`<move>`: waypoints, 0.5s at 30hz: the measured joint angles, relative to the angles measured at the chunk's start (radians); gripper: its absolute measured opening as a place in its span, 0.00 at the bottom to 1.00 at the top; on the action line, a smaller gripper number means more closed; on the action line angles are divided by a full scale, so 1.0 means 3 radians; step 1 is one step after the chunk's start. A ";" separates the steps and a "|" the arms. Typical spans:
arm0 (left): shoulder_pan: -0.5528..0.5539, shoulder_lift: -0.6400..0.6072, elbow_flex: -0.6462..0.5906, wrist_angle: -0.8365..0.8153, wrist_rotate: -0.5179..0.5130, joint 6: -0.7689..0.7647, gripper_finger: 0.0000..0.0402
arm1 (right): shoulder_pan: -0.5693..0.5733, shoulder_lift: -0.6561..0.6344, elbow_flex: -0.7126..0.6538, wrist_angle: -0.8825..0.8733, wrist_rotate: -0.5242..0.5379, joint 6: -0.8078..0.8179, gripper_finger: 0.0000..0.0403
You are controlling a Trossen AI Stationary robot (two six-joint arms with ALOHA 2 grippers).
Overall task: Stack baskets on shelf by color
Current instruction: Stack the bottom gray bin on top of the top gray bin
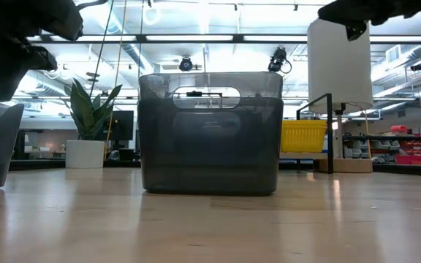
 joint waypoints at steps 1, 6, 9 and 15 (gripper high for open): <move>0.0000 0.0000 -0.0024 0.0015 0.0000 -0.0003 0.48 | 0.0016 -0.0047 -0.0042 0.0009 -0.0032 0.0000 0.04; 0.0000 0.0000 -0.0095 0.0025 -0.0084 -0.0014 0.45 | 0.0097 -0.0255 -0.0217 0.0047 -0.0108 0.0013 0.01; -0.0030 0.0000 -0.0112 0.0056 -0.0104 -0.0019 0.44 | 0.0142 -0.0359 -0.0352 0.0018 -0.0109 0.0098 0.02; -0.0116 0.0127 -0.0115 0.0203 -0.0088 0.0005 0.44 | 0.0228 -0.0518 -0.0617 0.0005 -0.0112 0.0271 0.02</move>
